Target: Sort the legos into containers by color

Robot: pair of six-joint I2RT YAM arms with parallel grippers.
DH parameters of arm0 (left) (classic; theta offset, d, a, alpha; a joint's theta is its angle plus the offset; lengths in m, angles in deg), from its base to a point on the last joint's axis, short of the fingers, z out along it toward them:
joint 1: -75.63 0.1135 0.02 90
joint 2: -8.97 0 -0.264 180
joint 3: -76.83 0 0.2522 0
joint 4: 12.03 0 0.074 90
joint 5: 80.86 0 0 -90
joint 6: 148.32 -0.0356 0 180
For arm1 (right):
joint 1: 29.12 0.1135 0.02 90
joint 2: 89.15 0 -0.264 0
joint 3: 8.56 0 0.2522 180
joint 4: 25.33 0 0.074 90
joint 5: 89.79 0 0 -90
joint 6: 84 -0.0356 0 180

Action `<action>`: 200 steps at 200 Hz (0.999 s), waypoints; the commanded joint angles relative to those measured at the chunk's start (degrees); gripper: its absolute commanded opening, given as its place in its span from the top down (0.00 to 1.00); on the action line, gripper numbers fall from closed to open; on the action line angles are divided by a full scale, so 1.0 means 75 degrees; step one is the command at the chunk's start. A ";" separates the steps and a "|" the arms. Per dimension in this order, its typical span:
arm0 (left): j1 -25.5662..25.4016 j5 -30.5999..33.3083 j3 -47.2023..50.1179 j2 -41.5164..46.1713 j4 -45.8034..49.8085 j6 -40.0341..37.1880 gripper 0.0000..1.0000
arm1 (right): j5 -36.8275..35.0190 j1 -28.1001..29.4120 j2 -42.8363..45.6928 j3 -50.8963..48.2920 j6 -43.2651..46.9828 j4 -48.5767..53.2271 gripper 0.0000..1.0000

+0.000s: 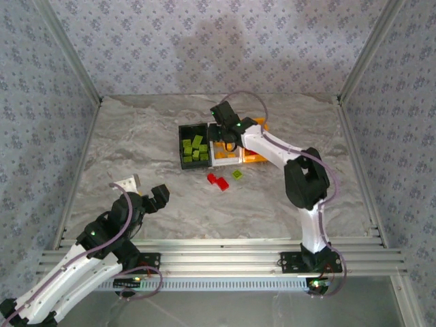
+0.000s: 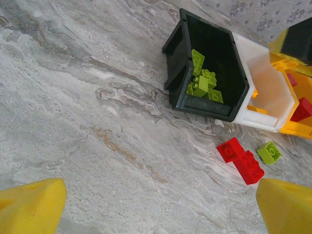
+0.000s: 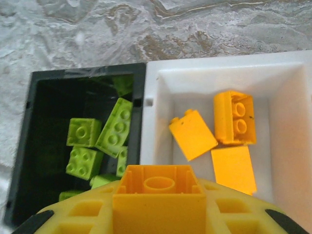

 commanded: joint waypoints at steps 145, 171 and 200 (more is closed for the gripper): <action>0.0231 -0.0037 0.0276 0.0109 -0.0030 0.0189 0.00 | -0.0032 0.1795 0.0617 -0.2268 0.0812 0.0046 0.45; 0.0246 -0.0052 0.0299 0.0186 0.0009 0.0196 0.00 | -0.0477 0.1797 0.0349 -0.2236 0.0871 0.0174 0.48; 0.0276 -0.0082 0.0326 0.0212 -0.0056 0.0179 0.00 | -0.0575 0.1791 0.0090 -0.2223 0.0924 0.0196 0.57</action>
